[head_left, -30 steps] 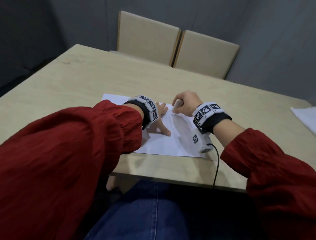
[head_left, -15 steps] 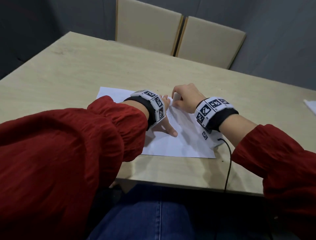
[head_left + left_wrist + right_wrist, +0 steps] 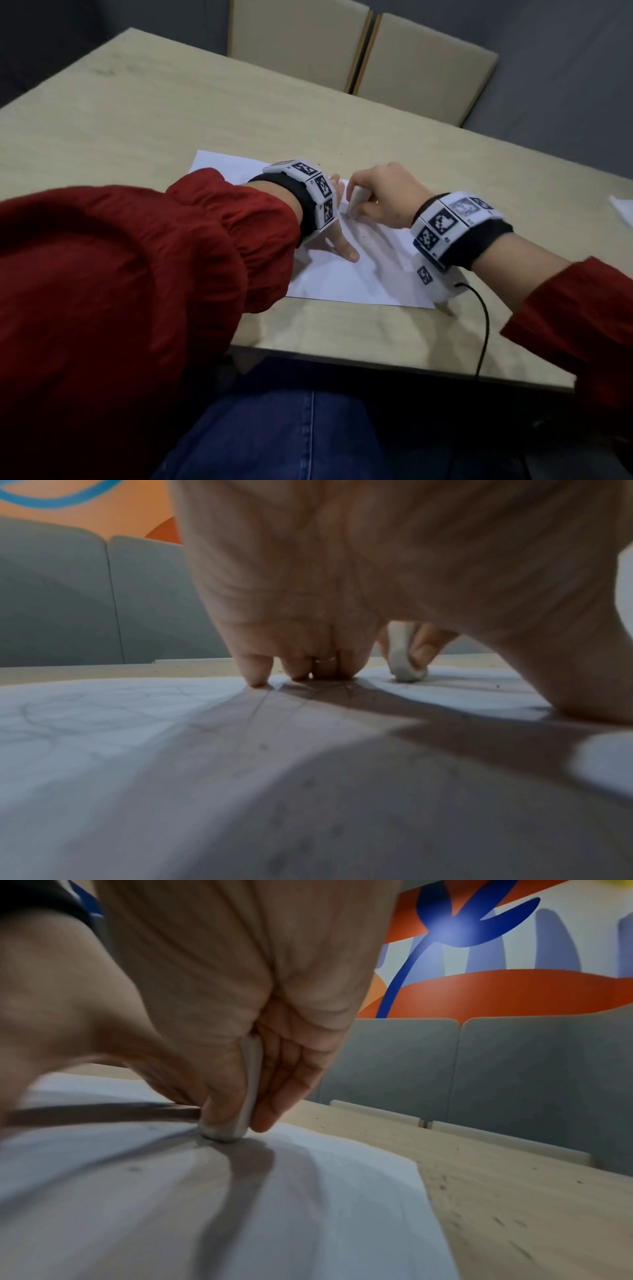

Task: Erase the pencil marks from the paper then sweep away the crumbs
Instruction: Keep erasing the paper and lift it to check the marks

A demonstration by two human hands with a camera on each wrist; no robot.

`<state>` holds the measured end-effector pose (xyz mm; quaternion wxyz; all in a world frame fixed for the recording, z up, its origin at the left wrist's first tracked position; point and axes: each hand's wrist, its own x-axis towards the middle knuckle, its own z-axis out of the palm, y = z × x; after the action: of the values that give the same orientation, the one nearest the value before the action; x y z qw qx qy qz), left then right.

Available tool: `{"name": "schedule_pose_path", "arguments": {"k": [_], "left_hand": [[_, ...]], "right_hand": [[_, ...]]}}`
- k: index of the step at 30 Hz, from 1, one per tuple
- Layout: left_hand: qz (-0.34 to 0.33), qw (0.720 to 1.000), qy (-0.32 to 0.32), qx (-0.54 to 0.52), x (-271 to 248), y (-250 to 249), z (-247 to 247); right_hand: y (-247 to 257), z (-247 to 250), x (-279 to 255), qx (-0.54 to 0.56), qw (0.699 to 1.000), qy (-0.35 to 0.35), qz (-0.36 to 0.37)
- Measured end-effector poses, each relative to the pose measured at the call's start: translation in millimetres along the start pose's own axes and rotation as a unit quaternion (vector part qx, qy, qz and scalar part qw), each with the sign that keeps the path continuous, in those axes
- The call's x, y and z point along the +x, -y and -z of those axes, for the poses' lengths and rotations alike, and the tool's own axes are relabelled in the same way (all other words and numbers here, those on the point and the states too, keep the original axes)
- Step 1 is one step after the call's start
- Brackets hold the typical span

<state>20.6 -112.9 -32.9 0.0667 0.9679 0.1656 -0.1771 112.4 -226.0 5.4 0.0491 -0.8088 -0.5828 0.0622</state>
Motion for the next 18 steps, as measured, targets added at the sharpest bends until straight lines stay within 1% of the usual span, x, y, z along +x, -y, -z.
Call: {"name": "schedule_pose_path", "arguments": {"k": [4, 6, 9, 10, 12, 15, 18], "left_hand": [[0.0, 1.0, -0.005, 0.006, -5, -5, 4], [-0.002, 1.0, -0.006, 0.002, -6, -6, 5], [-0.007, 1.0, -0.006, 0.003, -6, -3, 5], [-0.008, 1.0, -0.01, 0.008, -7, -3, 6], [-0.01, 1.0, -0.015, 0.019, -8, -4, 6], [-0.014, 1.0, -0.022, -0.003, -10, -6, 8], [-0.008, 1.0, -0.02, 0.001, -7, -5, 7]], "right_hand": [[1, 3, 21, -0.025, 0.999, -0.038, -0.017], [0, 1, 10, -0.017, 0.999, -0.032, -0.02], [0, -2, -12, 0.007, 1.0, 0.013, -0.001], [2, 0, -12, 0.001, 1.0, 0.015, 0.004], [1, 5, 6, -0.033, 0.999, -0.01, -0.004], [-1, 6, 27, -0.051, 0.998, -0.03, -0.033], [-3, 0, 7, -0.032, 0.999, -0.027, -0.001]]}}
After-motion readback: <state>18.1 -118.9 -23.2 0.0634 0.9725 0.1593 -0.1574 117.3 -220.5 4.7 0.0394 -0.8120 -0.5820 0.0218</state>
